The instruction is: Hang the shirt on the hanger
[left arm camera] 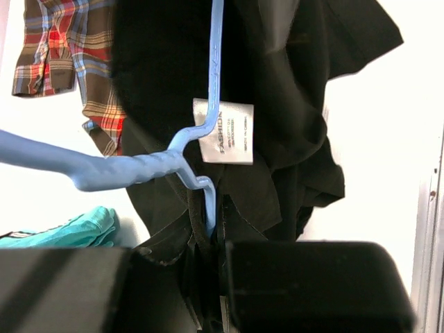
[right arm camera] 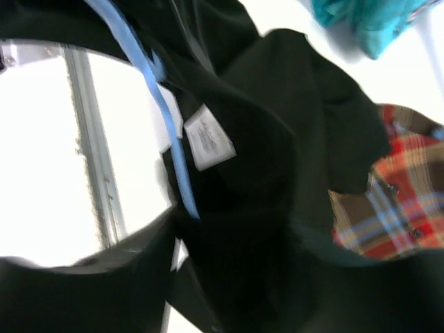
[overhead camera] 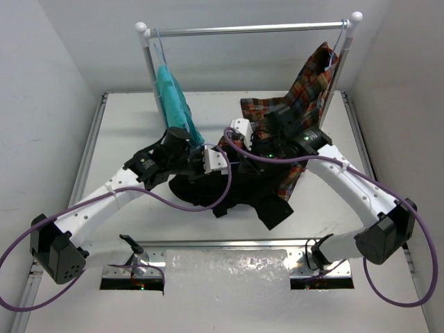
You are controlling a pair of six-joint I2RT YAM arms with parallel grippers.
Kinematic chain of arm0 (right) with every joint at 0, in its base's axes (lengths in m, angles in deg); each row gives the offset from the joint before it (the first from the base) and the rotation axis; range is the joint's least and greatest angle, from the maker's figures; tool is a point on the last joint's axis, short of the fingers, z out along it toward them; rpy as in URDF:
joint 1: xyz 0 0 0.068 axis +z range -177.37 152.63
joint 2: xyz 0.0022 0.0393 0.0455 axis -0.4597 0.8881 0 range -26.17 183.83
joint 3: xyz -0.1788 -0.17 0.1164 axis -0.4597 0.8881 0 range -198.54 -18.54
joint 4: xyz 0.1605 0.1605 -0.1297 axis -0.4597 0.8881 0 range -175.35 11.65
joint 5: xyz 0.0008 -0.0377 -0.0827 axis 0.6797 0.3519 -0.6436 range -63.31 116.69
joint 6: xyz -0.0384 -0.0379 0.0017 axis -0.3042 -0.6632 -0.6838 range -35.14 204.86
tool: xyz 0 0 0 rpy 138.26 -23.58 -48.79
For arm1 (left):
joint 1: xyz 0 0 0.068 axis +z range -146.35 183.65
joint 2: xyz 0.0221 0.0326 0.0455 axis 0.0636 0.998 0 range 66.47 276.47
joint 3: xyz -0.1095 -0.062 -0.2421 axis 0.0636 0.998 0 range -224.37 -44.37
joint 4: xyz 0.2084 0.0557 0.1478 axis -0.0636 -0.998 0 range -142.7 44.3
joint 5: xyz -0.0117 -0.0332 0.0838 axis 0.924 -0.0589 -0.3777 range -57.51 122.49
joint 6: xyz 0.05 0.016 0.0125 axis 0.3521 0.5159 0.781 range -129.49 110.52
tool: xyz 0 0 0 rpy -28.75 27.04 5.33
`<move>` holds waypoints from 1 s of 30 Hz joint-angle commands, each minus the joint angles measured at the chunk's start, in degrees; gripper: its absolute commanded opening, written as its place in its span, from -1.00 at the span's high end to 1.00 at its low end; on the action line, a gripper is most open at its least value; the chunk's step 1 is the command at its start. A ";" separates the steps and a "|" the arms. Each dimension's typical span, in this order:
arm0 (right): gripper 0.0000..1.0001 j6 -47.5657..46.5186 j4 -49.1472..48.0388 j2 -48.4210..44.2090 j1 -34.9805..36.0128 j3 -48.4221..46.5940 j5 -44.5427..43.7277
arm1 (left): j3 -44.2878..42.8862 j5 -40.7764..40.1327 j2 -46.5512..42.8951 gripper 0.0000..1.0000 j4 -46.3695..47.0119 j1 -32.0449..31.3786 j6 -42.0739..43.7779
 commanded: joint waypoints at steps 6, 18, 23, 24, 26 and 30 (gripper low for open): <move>0.67 4.83 -8.85 -2.86 2.11 7.31 0.60 | -4.85 4.25 -0.86 1.00 5.19 -0.40 -7.13; 1.00 19.94 -21.86 -17.80 2.20 26.91 -8.71 | 1.91 1.09 -1.39 0.31 12.40 -0.67 -16.10; 1.00 26.01 -23.88 -22.98 2.20 34.20 -15.47 | 5.25 -1.19 -1.91 -0.29 12.76 -0.67 -16.72; 1.00 26.80 -24.32 -23.69 2.29 34.82 -16.97 | 5.60 -1.81 -1.91 -0.40 12.67 -0.67 -16.55; 1.00 28.12 -24.24 -25.44 2.20 35.62 -20.92 | 5.96 -4.09 -2.00 -0.47 12.84 -0.67 -16.46; 1.00 30.84 -21.87 -26.42 2.20 34.04 -36.44 | 6.04 -6.99 -2.44 -0.56 13.02 -0.75 -16.37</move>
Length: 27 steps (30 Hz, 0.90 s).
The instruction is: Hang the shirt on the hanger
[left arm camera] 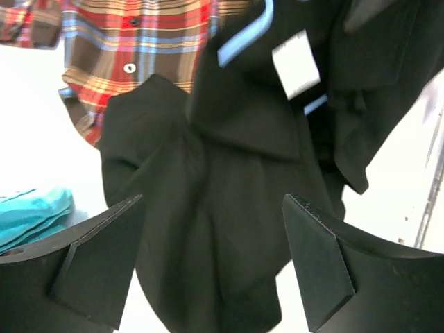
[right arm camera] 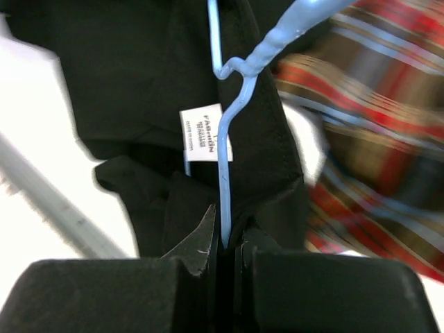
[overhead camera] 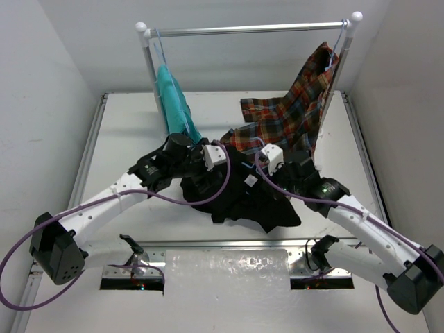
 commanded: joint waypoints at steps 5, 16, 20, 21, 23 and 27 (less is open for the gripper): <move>1.00 6.62 2.08 -0.17 -0.49 -10.05 -26.90 | 0.36 -4.23 -2.70 -0.56 3.73 0.03 -1.09; 1.00 2.06 11.40 12.84 -0.75 -43.36 -42.11 | 0.89 -5.55 -3.58 -0.56 5.31 0.03 -0.92; 1.00 -2.59 13.78 17.76 -0.84 -52.68 -46.26 | 1.42 -6.07 -4.20 -0.56 5.58 -0.05 -0.74; 1.00 -3.13 13.96 19.60 -0.93 -56.00 -46.78 | 1.51 -6.16 -4.29 -0.56 5.58 0.03 -0.65; 1.00 -6.27 13.87 21.01 -1.80 -58.75 -46.27 | 1.51 -6.34 -4.37 -0.56 5.84 -0.05 -0.48; 1.00 -8.93 15.97 26.45 -5.92 -67.70 -42.93 | 1.07 -6.86 -4.46 -0.56 6.10 -0.05 0.49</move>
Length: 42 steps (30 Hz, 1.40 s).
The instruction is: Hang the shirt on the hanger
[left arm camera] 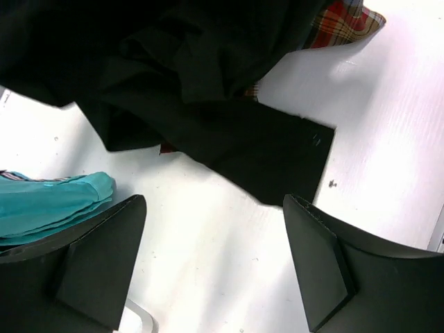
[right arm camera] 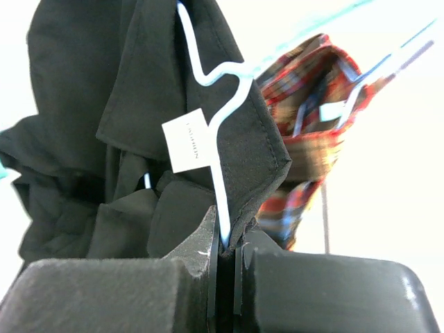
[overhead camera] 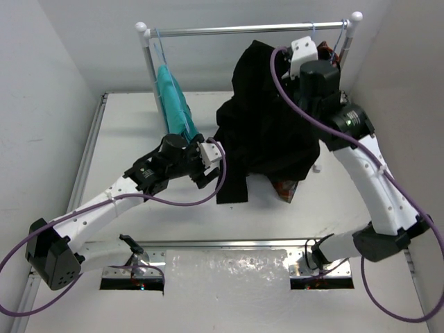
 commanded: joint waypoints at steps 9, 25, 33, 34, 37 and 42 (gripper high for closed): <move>1.00 -2.70 11.89 10.08 -10.04 -14.80 17.30 | 0.24 -1.80 -2.54 -0.56 3.51 -0.05 1.10; 1.00 -3.76 -5.25 6.55 -20.23 -5.63 29.01 | 3.40 -2.59 -4.39 -0.54 4.56 -0.05 1.10; 1.00 -1.38 -2.52 16.39 -21.11 -20.75 21.20 | 4.46 -2.94 -4.92 -0.54 5.53 0.03 1.01; 1.00 -1.29 -2.52 17.27 -21.11 -21.72 20.67 | 4.55 -3.03 -4.83 -0.54 5.62 0.03 1.10; 1.00 -1.38 -2.87 19.91 -21.11 -23.66 18.73 | 4.46 -3.73 -4.92 -0.54 6.14 -0.05 1.45; 1.00 -0.85 -3.22 21.59 -21.03 -22.26 18.55 | 4.72 -3.82 -4.83 -0.54 6.23 0.12 1.46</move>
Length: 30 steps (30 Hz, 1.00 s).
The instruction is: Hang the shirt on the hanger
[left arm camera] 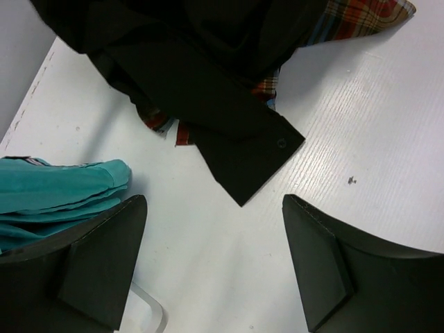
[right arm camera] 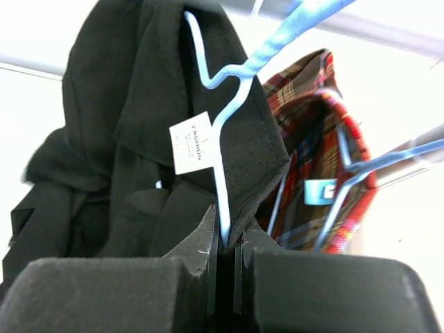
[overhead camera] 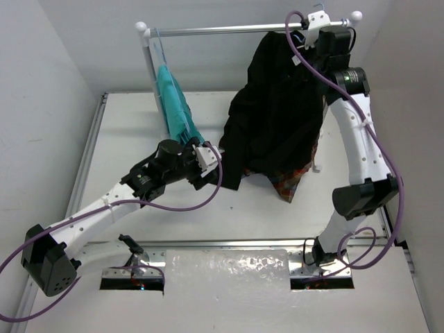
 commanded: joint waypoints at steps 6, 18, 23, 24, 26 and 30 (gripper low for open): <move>1.00 1.64 -5.97 3.50 -0.31 -1.97 -2.76 | 0.57 0.51 -1.24 -0.54 3.15 0.12 0.14; 1.00 2.96 -5.96 -1.49 -0.22 11.02 -0.39 | 1.19 0.68 -1.51 -0.54 3.59 0.12 0.32; 0.31 2.78 -9.31 -8.60 -0.13 17.97 0.84 | 1.89 1.30 -1.51 -0.54 3.77 0.03 -0.38; 0.12 2.52 -9.31 -9.32 -0.22 18.50 1.28 | 1.98 1.56 -1.59 -0.54 3.85 0.03 -0.56; -0.07 2.08 -8.61 -10.46 -0.22 18.68 2.68 | 2.42 2.18 -1.68 -0.54 3.94 0.03 -0.82; -0.46 1.29 -6.94 -14.23 -0.22 18.50 4.70 | 2.51 2.09 -1.77 -0.54 4.03 0.03 -0.82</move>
